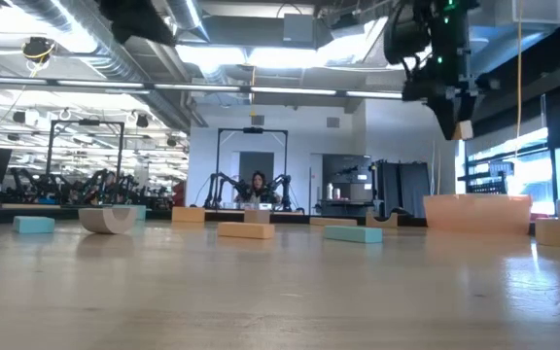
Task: Sort & place blocks by color
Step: Put the orange block into the orange bin
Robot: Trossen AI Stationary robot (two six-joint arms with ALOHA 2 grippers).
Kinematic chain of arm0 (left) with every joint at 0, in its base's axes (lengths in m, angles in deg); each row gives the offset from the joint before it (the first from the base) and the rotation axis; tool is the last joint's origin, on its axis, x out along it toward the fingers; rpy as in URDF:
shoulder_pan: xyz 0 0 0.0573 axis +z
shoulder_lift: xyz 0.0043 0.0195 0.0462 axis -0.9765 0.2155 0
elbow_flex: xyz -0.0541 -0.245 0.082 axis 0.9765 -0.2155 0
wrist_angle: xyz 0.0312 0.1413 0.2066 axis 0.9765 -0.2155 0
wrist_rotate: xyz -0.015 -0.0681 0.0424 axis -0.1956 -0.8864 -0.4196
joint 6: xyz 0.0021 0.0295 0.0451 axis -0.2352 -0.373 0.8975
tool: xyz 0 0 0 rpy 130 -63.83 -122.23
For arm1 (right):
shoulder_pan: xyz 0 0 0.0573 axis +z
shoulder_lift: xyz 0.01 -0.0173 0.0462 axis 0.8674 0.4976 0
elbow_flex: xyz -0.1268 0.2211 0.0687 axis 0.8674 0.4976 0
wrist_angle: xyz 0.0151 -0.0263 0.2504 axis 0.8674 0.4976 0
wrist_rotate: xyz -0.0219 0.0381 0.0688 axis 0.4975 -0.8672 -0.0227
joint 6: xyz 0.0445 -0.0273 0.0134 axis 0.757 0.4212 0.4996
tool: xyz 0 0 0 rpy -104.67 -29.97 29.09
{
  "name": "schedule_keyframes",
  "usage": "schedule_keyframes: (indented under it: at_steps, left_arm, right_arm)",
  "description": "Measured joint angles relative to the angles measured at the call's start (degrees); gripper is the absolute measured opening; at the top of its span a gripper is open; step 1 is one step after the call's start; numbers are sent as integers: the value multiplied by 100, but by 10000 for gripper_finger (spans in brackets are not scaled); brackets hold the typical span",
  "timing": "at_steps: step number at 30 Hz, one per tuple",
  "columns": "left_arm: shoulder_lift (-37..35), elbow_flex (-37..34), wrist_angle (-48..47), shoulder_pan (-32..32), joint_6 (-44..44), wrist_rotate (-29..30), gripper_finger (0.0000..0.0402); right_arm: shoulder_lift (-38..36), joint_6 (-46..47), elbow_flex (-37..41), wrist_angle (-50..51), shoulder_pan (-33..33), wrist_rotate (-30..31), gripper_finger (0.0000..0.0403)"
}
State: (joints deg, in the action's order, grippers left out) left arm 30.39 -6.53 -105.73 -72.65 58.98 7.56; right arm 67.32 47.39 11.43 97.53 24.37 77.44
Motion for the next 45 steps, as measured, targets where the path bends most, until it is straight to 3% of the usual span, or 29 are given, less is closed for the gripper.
schedule_keyframes:
  at_steps: [6,10,18,30,35,38,45]
  left_arm:
    - [267,-9,255,322,219,-504,0]
    - [342,-11,270,402,205,-540,0]
    - [331,-11,448,398,202,-514,0]
    - [329,-11,588,398,197,-514,0]
    - [329,-11,586,398,195,-514,0]
    - [329,-11,585,398,197,-514,0]
    - [329,-11,586,398,200,-514,0]
  right_arm:
    - [3,-169,671,-624,-745,7,130]
    - [4,-274,1224,-874,-1188,-15,130]
    - [5,-701,1961,-2283,-1667,-312,130]
    - [5,-751,2099,-2477,-1735,-548,132]
    - [5,-574,2099,-2477,-1735,-548,211]
    - [5,-579,2099,-2475,-1735,-548,234]
    - [5,-580,2054,-2292,-1735,-641,215]
